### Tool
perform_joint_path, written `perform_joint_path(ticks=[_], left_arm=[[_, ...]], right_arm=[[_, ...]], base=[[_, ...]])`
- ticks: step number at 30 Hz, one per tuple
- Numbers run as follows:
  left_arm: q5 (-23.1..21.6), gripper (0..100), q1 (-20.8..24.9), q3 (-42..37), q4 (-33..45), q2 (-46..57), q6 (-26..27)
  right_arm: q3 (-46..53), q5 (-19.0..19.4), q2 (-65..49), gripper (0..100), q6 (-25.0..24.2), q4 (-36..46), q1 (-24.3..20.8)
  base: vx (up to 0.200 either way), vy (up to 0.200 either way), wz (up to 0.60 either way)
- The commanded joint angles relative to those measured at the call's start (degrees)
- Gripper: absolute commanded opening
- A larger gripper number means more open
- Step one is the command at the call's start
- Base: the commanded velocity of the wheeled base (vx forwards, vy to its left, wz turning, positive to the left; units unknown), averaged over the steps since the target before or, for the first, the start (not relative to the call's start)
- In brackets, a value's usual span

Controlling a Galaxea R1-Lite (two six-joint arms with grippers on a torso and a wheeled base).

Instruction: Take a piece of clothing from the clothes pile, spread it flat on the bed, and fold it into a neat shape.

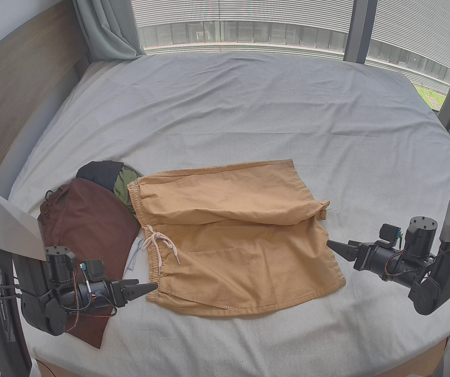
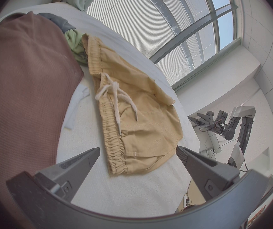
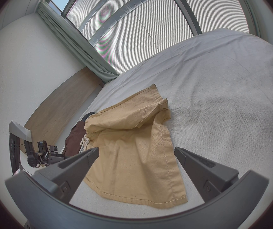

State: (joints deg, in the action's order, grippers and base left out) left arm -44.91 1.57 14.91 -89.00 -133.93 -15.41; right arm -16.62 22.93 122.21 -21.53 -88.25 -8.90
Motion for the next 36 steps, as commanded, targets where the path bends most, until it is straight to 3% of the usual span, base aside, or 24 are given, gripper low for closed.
perform_joint_path(ticks=[1, 12, 20, 26, 27, 36], left_arm=[[0.17, 100, 0.98, 0.12, -0.03, -2.74, -0.15], [2.55, 100, 2.82, 0.65, -0.03, -5.82, -0.32], [5.27, 100, 5.90, 2.58, -0.03, -5.91, -6.65], [6.15, 100, 6.25, 3.37, -0.03, -6.17, -7.09], [6.15, 0, 6.25, 3.37, -0.03, -6.17, -7.09], [6.15, 0, 6.07, 2.84, -0.03, -6.08, -6.65]], right_arm=[[0.00, 0.01, 0.22, 100, 0.00, -0.08, -0.15], [-0.17, 0.10, 0.22, 100, 0.00, -0.08, -0.15], [-0.17, 0.10, 0.31, 100, 0.00, -0.08, -0.24], [-0.17, 0.10, 0.31, 100, 0.00, -0.08, -0.15], [-0.17, 0.18, 0.31, 100, 0.00, -0.08, -0.15], [0.62, 0.10, 0.40, 100, 0.00, 0.01, -0.24]], base=[[0.000, 0.000, 0.00], [0.000, 0.000, 0.00], [0.000, 0.000, 0.00], [0.000, 0.000, 0.00], [0.000, 0.000, 0.00], [0.000, 0.000, 0.00]])
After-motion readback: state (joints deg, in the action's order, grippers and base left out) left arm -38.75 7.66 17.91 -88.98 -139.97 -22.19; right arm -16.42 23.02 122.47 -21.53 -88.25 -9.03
